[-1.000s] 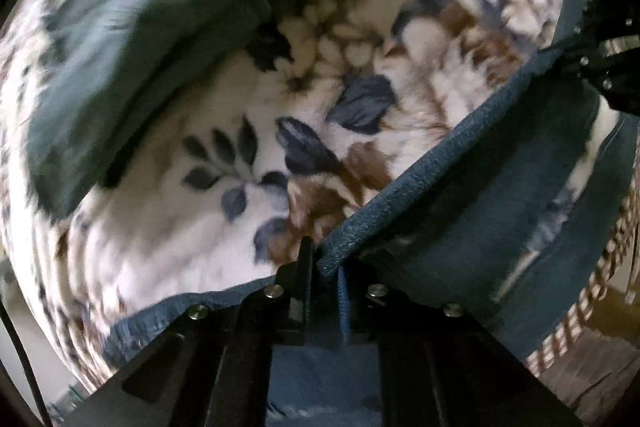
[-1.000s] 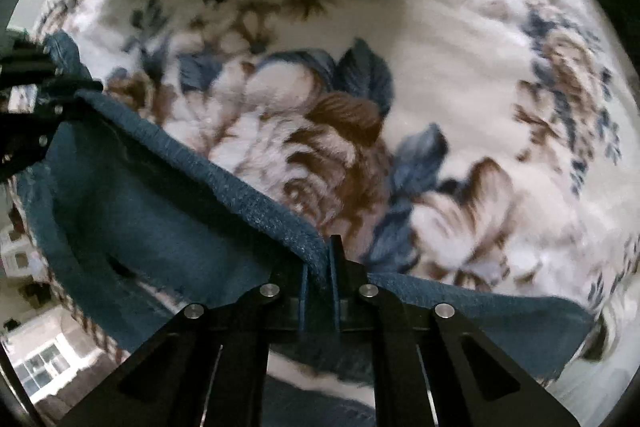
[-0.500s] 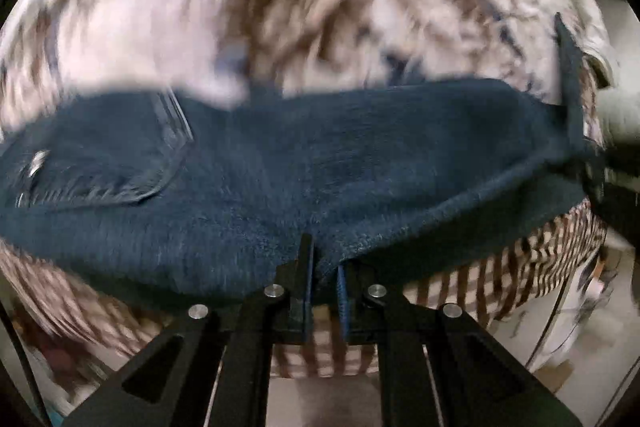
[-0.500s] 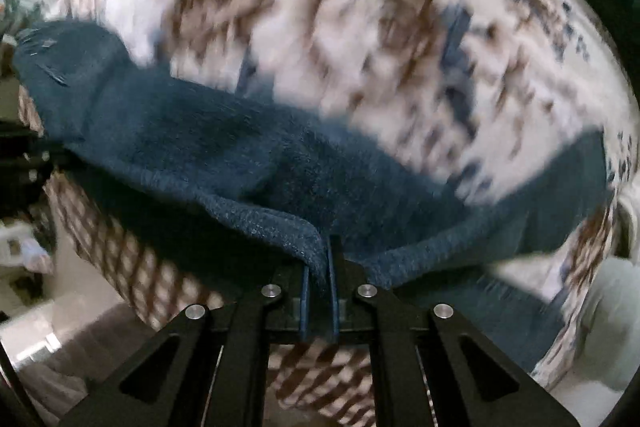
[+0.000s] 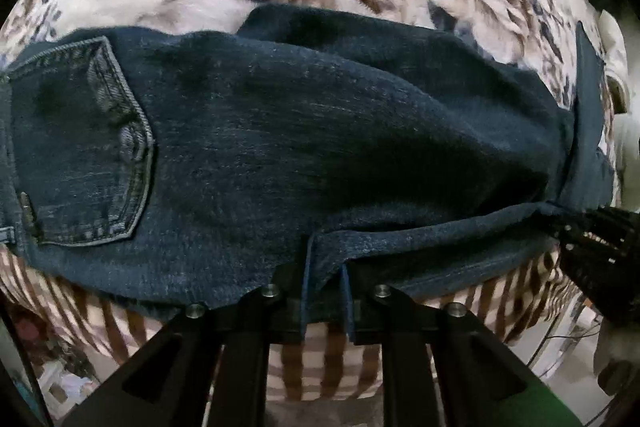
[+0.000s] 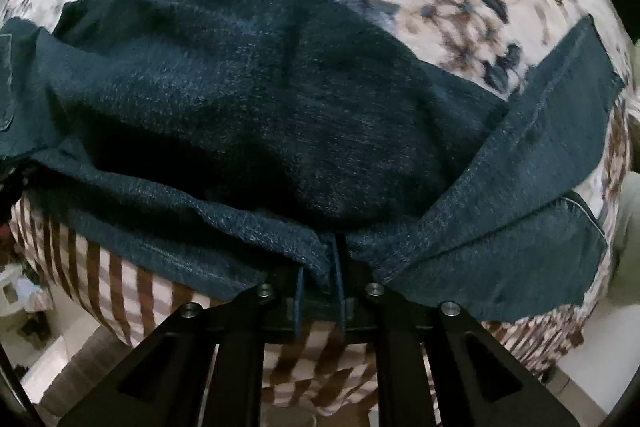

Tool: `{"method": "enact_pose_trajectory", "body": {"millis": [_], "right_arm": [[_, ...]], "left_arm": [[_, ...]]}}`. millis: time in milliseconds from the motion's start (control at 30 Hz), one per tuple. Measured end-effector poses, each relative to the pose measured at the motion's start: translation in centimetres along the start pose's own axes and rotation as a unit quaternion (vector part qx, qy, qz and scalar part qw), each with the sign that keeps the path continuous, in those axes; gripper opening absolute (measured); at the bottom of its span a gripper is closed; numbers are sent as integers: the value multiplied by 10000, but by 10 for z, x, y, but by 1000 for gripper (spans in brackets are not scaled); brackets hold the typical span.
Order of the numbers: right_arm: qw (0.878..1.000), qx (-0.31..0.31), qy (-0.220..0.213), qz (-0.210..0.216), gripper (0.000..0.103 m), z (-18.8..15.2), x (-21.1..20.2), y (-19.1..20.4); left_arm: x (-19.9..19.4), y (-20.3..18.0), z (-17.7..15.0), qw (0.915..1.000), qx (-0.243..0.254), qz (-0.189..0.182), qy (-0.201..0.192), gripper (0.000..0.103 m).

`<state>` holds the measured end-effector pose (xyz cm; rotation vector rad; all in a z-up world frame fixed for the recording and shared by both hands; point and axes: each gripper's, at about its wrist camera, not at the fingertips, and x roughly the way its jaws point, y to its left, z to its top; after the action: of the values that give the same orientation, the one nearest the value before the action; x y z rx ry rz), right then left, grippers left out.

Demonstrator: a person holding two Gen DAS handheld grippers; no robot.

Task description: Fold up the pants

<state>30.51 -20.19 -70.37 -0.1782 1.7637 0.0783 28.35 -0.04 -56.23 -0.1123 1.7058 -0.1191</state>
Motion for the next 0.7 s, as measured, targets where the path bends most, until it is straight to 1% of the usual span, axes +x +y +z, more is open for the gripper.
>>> {"method": "enact_pose_trajectory", "body": {"millis": [33, 67, 100, 133, 167, 200, 267, 367, 400, 433, 467, 500, 567, 600, 633, 667, 700], "right_arm": [[9999, 92, -12, 51, 22, 1, -2, -1], [9998, 178, -3, 127, 35, 2, -4, -2], [9993, 261, 19, 250, 51, 3, -7, -3], [9982, 374, 36, 474, 60, 6, -12, -3], [9973, 431, 47, 587, 79, 5, -14, -3], [9964, 462, 54, 704, 84, 4, -18, -3], [9956, 483, 31, 801, 84, 1, -28, -2], [9895, 741, 17, 1242, 84, -8, -45, -14], [9845, 980, -16, 1457, 84, -11, -54, -26], [9807, 1145, -73, 1586, 84, -11, -60, -37], [9744, 1415, -181, 1737, 84, -14, -68, -54], [9680, 1707, -282, 1819, 84, -16, -74, -73], [9594, 2177, -365, 1754, 84, -7, -81, -111], [9578, 2349, -386, 1609, 84, 1, -82, -127], [9578, 2513, -437, 1322, 84, 17, -82, -151], [9563, 2652, -502, 1122, 84, 29, -80, -165], [9546, 2765, -565, 959, 84, 40, -76, -178]], "left_arm": [[-6, -4, 3, 10000, 14, 51, -43, 19], [-13, -7, 5, 9999, 15, 99, -97, 36], [-18, -10, 6, 9999, -26, 107, -117, 61], [-24, -11, 8, 9999, -70, 91, -118, 75], [-32, -13, 8, 9998, -111, 12, -169, 91], [-39, -18, 7, 9997, -95, 49, -237, 91], [-55, -26, 6, 9990, -42, 188, -415, 91], [-82, -39, 7, 9963, -14, 396, -768, 91], [-87, -42, 7, 9953, 3, 454, -852, 91], [-94, -49, 10, 9942, 9, 512, -948, 91], [-99, -49, 10, 9932, -4, 544, -1027, 91], [-103, -57, 18, 9918, -29, 592, -1131, 91], [-101, -57, 17, 9899, -9, 672, -1245, 91], [-98, -55, 17, 9892, 20, 757, -1255, 91], [-94, -62, 23, 9881, 39, 883, -1255, 91], [-89, -59, 21, 9869, 89, 989, -1272, 91], [-84, -67, 31, 9851, 119, 1132, -1290, 91]]}}
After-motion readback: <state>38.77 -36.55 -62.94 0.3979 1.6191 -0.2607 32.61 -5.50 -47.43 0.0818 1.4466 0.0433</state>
